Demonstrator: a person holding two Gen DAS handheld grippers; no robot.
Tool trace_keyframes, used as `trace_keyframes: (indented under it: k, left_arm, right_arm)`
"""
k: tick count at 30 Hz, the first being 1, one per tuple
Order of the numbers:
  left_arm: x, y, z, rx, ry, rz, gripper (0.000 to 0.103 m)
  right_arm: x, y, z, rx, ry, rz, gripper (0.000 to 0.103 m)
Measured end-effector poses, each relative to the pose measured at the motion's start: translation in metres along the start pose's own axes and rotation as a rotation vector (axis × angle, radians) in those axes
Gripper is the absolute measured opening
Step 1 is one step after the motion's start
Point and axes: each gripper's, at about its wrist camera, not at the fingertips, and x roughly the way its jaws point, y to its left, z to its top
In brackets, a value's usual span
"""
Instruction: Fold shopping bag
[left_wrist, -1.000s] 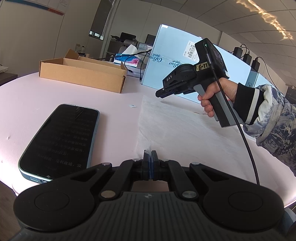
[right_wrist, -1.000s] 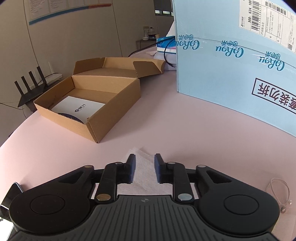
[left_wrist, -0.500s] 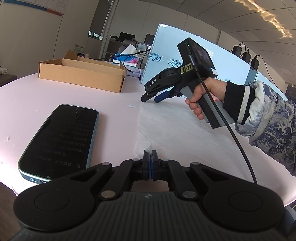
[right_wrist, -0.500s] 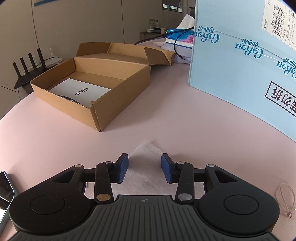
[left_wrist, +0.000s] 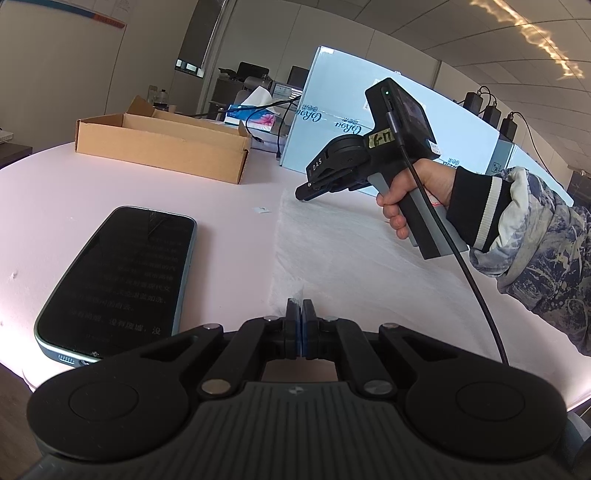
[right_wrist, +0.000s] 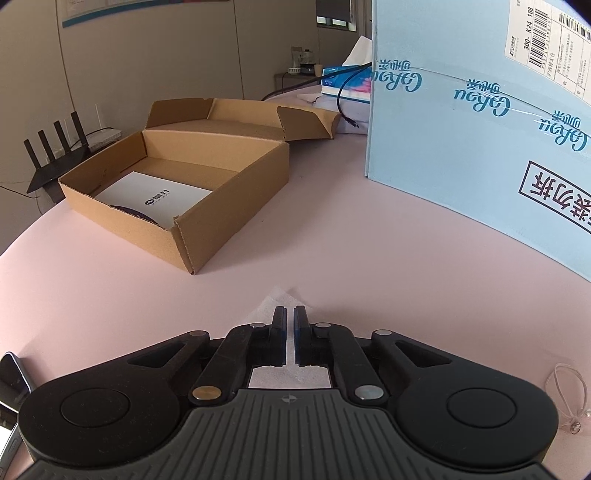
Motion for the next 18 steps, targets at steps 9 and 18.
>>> trace_keyframes:
  k: [9, 18]
  left_arm:
    - [0.002, -0.002, -0.002, 0.003, 0.004, -0.003, 0.001]
    - [0.000, -0.005, -0.002, 0.005, 0.004, -0.002, 0.001]
  right_arm:
    - [-0.013, 0.009, -0.008, 0.071, 0.037, 0.176, 0.004]
    - [0.003, 0.005, -0.005, 0.077, 0.058, 0.127, 0.004]
